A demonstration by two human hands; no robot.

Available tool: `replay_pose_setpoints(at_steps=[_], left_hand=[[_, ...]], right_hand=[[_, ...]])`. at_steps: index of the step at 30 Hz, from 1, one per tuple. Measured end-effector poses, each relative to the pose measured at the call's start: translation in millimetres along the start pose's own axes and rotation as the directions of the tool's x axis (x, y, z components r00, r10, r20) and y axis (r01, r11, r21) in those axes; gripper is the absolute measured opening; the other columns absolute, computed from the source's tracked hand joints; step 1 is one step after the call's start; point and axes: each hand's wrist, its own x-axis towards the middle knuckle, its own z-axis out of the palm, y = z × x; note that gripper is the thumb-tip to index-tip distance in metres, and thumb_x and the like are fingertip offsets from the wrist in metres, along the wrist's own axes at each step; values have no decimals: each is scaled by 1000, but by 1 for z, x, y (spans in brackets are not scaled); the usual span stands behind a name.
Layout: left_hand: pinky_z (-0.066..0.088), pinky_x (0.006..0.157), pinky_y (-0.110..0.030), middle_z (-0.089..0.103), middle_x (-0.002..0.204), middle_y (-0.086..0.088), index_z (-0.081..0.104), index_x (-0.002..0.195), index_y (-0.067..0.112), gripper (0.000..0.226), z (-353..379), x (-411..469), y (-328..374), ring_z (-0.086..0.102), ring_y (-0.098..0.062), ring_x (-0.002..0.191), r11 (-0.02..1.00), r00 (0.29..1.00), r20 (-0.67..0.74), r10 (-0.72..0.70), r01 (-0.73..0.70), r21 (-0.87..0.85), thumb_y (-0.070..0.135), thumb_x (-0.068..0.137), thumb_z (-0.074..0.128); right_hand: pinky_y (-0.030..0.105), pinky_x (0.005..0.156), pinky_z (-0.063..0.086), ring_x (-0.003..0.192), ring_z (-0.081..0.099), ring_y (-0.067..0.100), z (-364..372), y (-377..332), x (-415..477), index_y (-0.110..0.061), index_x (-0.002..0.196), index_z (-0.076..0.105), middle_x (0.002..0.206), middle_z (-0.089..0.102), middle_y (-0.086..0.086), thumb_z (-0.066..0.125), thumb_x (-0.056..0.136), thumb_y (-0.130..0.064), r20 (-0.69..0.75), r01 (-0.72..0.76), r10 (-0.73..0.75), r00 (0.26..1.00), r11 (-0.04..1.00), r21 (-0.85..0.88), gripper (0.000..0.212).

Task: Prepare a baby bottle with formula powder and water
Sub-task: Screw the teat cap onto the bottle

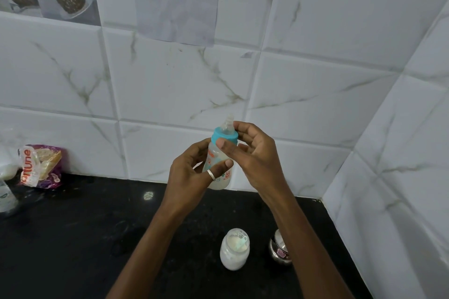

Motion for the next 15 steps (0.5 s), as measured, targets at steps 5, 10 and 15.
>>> replay_pose_setpoints(at_steps=[5,10,15], left_hand=[[58,94,-31,70,123,11,61,135,24,62,5,-2,-6,67,-11,116,999,998,-58,22,-21,28,39,77,79],[58,94,-31,71,123,9,61,134,23,60,1,-2,-5,68,-13,115,1000,1000,-5,3,-3,6,35,77,79],[57,89,-22,73,119,11,62,128,29,55,-1,-2,-1,69,-9,112,999,998,58,-16,17,-28,33,76,78]], right_hand=[[50,102,55,119,67,15,3,4,-1,-41,113,65,121,73,-14,77,71,-59,-23,-8,8,1000,1000,18,47],[52,105,53,121,67,18,-7,3,0,-34,120,65,124,73,-8,79,78,-47,58,-22,19,998,999,45,46],[51,106,53,120,68,17,-14,3,-1,-20,126,65,125,73,-3,77,90,-24,110,-29,24,994,998,48,39]])
